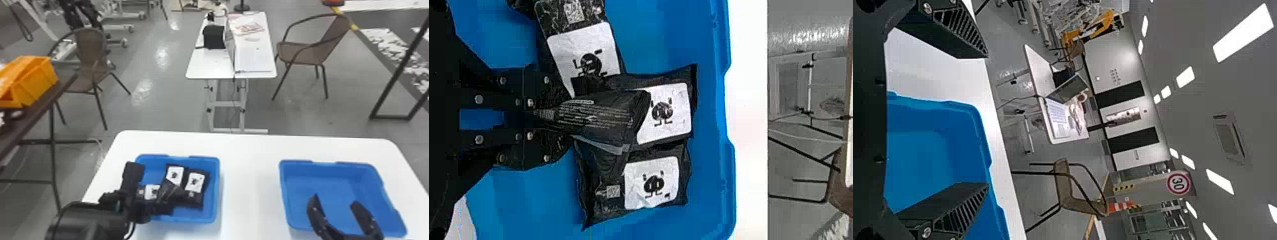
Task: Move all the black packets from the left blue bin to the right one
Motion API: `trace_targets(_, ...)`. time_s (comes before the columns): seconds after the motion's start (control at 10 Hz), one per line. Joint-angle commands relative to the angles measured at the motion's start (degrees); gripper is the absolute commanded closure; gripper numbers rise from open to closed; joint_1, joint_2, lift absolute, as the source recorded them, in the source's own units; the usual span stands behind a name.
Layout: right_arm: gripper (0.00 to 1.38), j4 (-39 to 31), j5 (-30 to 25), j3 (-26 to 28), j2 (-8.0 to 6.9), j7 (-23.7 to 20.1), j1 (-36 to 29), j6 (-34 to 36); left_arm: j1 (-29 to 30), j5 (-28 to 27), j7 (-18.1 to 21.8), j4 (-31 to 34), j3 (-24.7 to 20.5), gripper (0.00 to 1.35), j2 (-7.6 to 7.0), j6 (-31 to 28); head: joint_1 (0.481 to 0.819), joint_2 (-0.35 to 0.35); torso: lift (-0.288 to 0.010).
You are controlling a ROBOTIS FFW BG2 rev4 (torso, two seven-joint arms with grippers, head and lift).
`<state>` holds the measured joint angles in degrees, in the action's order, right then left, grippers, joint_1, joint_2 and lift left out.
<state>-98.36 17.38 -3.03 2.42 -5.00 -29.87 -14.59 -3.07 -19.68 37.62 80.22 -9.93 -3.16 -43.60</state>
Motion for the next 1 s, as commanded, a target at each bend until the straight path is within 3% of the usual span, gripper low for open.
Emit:
trace_targets(0.0, 0.09, -0.1, 0.0, -0.1, -0.05, 0.0, 0.1, 0.0, 1.5, 1.0, 5.4, 1.7, -2.9, 1.22, 0.09, 5.5, 0.695, 0.084, 0.0)
trace_targets(0.2, 0.09, -0.1, 0.3, -0.4, -0.05, -0.1, 0.7, 0.0, 6.5, 7.5, 9.2, 8.7, -5.4, 1.22, 1.05, 14.6, 0.695, 0.069, 0.0)
trace_targets(0.3, 0.09, -0.2, 0.5, -0.4, 0.04, -0.5, 1.0, 0.0, 7.6, 11.9, 9.8, 9.9, -5.4, 1.22, 1.23, 21.3, 0.695, 0.062, 0.0)
trace_targets(0.4, 0.09, 0.4, 0.9, -0.6, 0.04, -2.3, 2.5, 0.0, 7.0, 15.6, 12.2, 8.5, -4.4, 1.22, 0.53, 27.6, 0.695, 0.053, 0.0)
trace_targets(0.7, 0.09, 2.5, 1.3, -1.6, 0.48, -10.2, 10.2, 2.2, -2.6, 22.1, 20.1, -3.9, 6.6, 1.22, -2.64, 32.3, 0.695, 0.0, 0.0)
trace_targets(0.9, 0.09, 4.6, 1.4, -1.9, 0.48, -17.4, 16.1, 6.5, -8.9, 22.9, 23.0, -11.2, 12.7, 1.22, -2.2, 33.2, 0.695, -0.041, 0.0)
